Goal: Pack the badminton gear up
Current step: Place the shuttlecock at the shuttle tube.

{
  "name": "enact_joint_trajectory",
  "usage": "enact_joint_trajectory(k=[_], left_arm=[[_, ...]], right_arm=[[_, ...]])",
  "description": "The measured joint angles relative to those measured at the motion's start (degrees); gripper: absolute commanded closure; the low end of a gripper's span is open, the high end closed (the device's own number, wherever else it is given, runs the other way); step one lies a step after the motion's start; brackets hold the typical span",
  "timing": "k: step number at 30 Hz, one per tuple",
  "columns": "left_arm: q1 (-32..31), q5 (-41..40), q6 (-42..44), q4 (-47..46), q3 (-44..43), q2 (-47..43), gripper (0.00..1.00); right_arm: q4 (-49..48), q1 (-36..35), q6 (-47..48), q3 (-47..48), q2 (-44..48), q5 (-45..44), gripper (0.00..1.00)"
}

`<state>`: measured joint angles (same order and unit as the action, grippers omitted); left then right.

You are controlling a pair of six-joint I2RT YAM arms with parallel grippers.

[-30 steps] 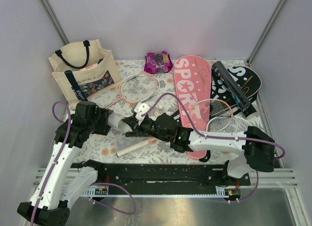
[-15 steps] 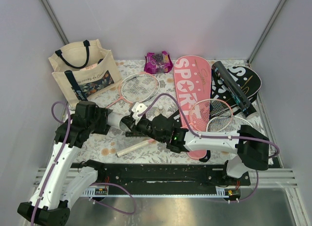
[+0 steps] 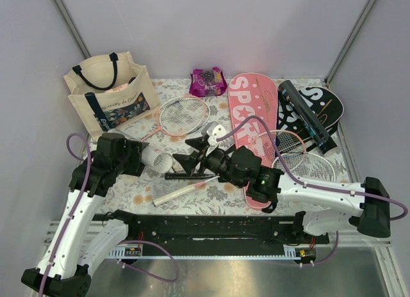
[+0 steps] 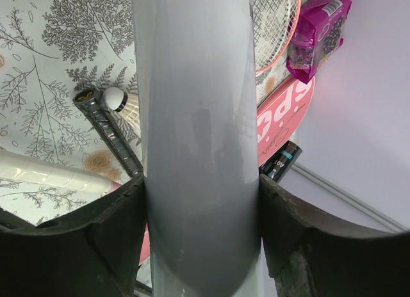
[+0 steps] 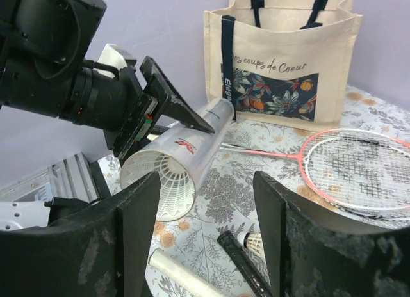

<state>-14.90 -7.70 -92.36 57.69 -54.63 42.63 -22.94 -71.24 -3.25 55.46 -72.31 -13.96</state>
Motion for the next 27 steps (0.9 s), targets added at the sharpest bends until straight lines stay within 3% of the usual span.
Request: enact_joint_trajectory(k=[9,17,21,27], left_arm=[[-0.04,0.02,0.66,0.04,0.00,-0.24,0.97],[-0.04,0.50,0.90,0.04,-0.24,0.02,0.96],[-0.04,0.09,1.07,0.07,-0.39,0.24,0.96],[-0.04,-4.55,2.08,0.07,-0.39,0.22,0.96]], right_arm=[[5.29,0.07,-1.53,1.95,-3.85,-2.10,0.31],[7.98,0.33,-1.62,8.15,-12.28,-1.92,0.43],[8.76,0.70,-2.10,9.68,-13.88,-1.62,0.31],[10.82,1.09,-5.49,5.66,-9.14,1.51,0.29]])
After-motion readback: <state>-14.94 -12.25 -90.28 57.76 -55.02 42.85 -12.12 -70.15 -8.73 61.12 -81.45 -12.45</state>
